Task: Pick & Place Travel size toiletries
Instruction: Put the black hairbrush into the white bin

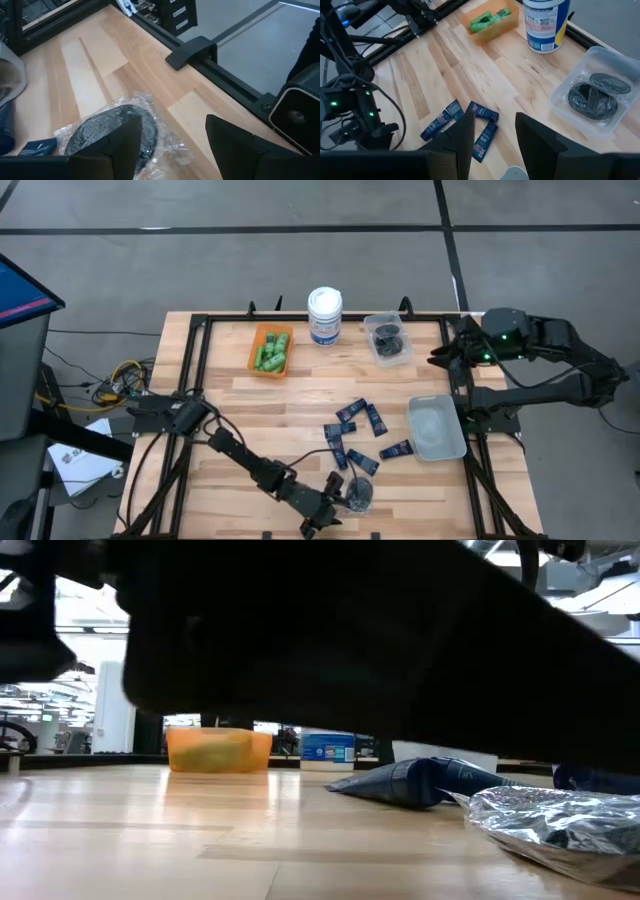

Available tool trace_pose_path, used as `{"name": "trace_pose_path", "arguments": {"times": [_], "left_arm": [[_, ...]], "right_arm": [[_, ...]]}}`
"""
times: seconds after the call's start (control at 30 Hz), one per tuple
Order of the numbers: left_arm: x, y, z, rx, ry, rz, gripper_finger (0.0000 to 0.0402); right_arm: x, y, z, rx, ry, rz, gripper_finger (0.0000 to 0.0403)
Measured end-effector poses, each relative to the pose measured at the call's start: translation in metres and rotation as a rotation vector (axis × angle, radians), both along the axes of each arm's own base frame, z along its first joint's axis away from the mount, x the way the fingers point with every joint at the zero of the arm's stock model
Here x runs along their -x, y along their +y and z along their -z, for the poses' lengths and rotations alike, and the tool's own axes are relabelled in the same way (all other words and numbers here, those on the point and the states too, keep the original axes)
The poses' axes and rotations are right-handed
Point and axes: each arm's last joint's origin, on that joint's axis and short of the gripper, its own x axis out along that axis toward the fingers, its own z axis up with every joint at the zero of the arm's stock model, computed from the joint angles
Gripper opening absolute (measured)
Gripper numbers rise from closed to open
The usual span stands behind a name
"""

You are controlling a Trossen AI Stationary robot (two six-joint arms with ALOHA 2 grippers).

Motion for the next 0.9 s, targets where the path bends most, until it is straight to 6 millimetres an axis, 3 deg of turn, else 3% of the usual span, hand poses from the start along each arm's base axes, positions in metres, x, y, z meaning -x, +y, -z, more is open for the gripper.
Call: {"name": "trace_pose_path", "arguments": {"times": [0.27, 0.57, 0.9], "left_arm": [[-0.001, 0.004, 0.024, -0.026, 0.044, -0.012, 0.0214], [-0.004, 0.006, 0.032, 0.011, 0.053, -0.086, 0.0208], [-0.005, 0.01, 0.035, 0.003, 0.075, -0.105, 0.0086]], "right_arm": [[-0.001, 0.0, 0.0, -0.006, -0.008, 0.005, 0.0133], [0.004, 0.001, -0.001, -0.016, -0.026, 0.016, 0.0133], [0.005, 0.001, -0.002, -0.035, -0.035, 0.031, 0.0133]]}}
